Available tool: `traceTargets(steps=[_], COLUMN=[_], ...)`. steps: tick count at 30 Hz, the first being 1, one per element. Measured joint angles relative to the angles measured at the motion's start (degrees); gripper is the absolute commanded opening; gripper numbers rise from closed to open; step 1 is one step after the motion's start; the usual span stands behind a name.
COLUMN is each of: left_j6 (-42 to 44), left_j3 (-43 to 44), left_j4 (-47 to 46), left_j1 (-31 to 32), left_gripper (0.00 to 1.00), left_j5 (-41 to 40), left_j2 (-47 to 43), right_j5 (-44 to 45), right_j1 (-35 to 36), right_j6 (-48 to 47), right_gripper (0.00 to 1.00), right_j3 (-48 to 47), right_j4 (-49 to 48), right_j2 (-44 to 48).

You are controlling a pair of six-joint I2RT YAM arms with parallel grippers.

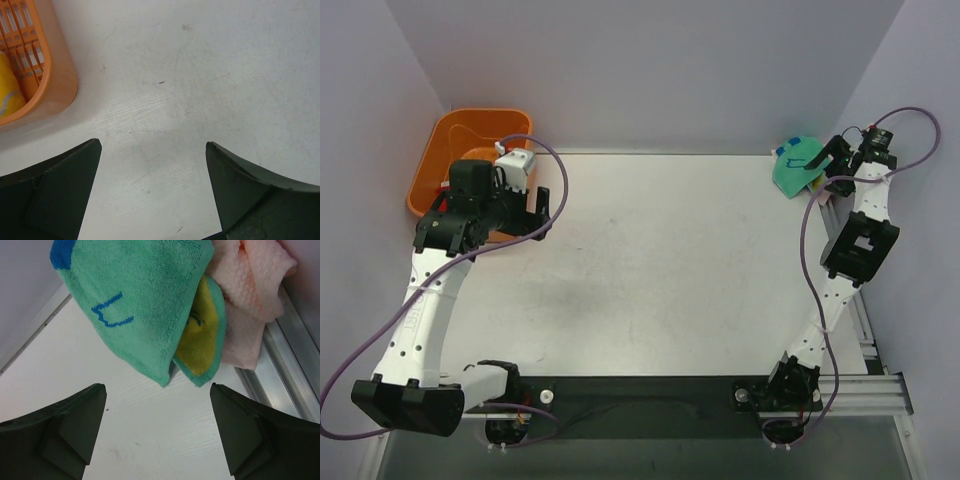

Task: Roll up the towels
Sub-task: Grab a towel with the right arm

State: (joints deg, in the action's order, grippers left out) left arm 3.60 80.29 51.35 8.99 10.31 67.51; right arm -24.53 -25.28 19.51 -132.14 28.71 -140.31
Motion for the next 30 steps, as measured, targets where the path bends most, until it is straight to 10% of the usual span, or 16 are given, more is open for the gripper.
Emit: traceTargets(steps=[15,24,30], left_j6=[0.0,0.0,0.1], left_j3=[-0.5,-0.4,1.8], left_j4=[-0.6,-0.6,-0.6], left_j1=[0.1,0.1,0.1], left_gripper=[0.97,0.97,0.97], left_j5=[-1.4,-2.2,-2.2], left_j2=[1.1,2.5,3.4], right_j5=[-1.2,-1.2,-2.0], right_j1=[1.9,3.4,3.4], right_j6=[5.2,7.1,9.6], right_gripper=[0.79,0.03,0.0], right_j3=[-2.5,-3.5,4.2], right_j4=[-15.5,-18.0,-18.9], right_j2=[-8.6,-11.0,-4.0])
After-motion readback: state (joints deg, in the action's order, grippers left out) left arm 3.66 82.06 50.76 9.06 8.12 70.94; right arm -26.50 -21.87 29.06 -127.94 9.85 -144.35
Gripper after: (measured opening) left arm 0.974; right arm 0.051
